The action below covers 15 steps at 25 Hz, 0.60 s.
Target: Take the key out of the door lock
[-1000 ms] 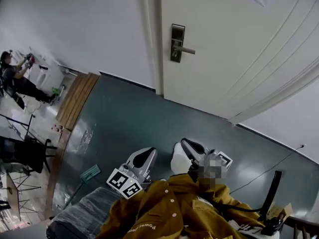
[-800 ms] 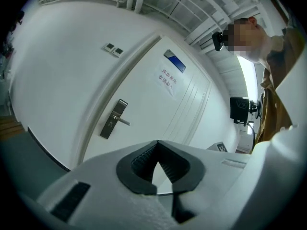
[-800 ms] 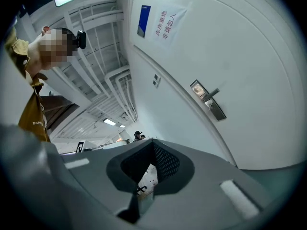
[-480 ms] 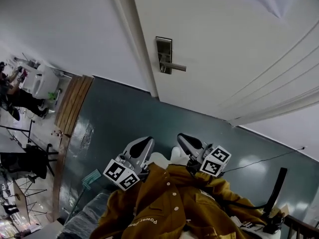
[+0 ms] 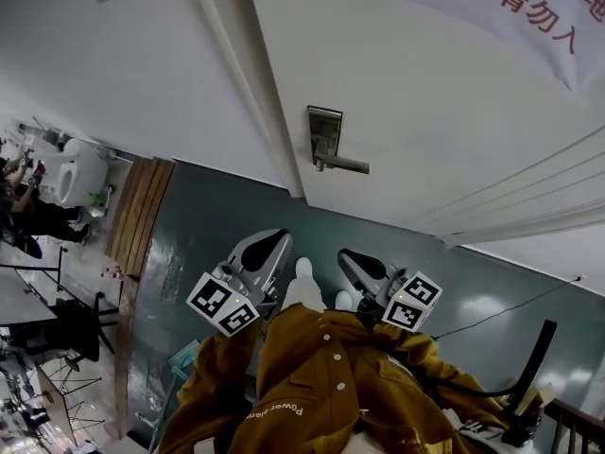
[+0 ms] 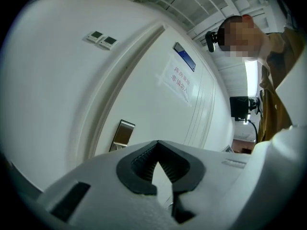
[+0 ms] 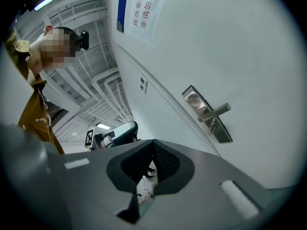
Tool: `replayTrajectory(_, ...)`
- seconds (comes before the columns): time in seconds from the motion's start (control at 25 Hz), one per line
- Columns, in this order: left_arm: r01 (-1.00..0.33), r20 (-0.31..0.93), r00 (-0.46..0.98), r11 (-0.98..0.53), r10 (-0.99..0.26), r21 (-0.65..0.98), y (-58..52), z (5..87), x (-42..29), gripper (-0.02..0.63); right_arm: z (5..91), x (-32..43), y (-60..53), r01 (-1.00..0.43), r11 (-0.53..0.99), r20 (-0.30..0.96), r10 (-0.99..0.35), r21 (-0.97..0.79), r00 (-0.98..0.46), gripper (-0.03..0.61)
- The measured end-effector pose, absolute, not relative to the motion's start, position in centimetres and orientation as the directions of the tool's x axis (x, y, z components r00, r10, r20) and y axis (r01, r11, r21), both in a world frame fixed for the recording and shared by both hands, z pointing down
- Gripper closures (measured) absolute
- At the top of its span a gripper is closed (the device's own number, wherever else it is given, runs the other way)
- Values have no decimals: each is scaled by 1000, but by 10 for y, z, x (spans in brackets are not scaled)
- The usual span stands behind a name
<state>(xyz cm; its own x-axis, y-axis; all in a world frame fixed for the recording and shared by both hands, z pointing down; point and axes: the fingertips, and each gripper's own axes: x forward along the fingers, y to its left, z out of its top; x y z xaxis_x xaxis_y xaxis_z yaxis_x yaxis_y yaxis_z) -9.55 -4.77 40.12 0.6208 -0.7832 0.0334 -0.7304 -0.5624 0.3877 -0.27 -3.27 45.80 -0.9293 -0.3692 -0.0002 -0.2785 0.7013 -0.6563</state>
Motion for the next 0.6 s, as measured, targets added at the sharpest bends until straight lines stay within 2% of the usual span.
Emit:
replayTrajectory(0.4, -560, 7, 822, -805, -570, 197, -185, 355, -123, 614, 456, -40, -95, -390, 648, 12, -507, -654, -862, 572)
replayTrajectory(0.6, -509, 40, 860, -845, -510, 165, -224, 354, -113, 614, 451, -42, -116, -398, 656, 7, -514, -642, -858, 572)
